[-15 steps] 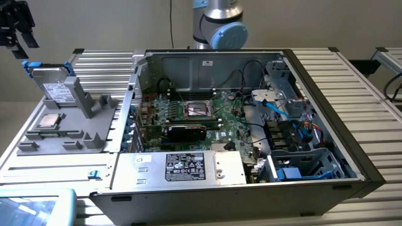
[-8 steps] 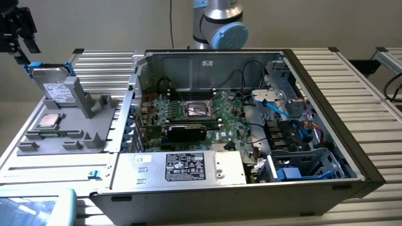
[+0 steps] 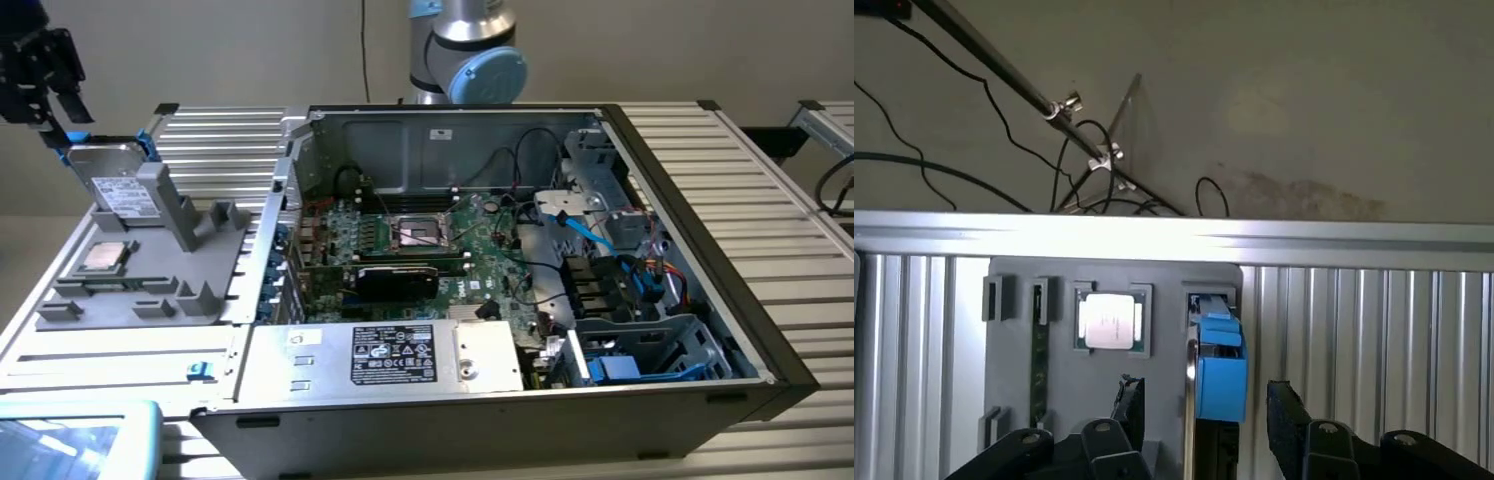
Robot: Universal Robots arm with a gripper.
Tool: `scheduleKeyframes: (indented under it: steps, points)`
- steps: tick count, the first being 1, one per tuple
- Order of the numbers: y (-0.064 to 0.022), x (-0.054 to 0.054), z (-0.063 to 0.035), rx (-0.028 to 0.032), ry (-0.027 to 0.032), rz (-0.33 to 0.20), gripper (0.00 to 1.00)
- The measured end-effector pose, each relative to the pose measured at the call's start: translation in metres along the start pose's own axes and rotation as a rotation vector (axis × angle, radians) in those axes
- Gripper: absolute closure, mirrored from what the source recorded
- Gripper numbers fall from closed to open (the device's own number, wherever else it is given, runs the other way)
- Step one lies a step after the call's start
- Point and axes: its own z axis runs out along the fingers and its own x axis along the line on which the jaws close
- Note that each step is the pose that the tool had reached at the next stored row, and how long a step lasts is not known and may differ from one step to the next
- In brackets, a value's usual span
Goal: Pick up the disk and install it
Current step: 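Pick up the disk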
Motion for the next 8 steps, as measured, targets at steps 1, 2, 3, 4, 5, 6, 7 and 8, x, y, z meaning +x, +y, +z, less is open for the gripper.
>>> scheduleKeyframes:
  steps: [1,2,3,4,5,6,7,8]
  points:
    - [0.0,-0.001,0.0019,0.0001,0.0001,-0.003,0.4]
    - [-0.0001,-0.002,0.0035,-0.0001,0.0002,-0.006,0.4]
    - [-0.0001,-0.004,0.0052,-0.0001,0.0003,-0.008,0.4]
    - [-0.0002,-0.005,0.0072,0.0003,0.0002,-0.01,0.4]
    - [-0.0002,-0.005,0.009,0.0004,0.0003,-0.013,0.4]
    - [-0.0003,-0.006,0.0108,0.0005,0.0004,-0.015,0.4]
    - [-0.0003,-0.006,0.0124,0.0006,0.0004,-0.018,0.4]
    - [-0.0004,-0.006,0.0143,0.0008,0.0004,-0.02,0.4]
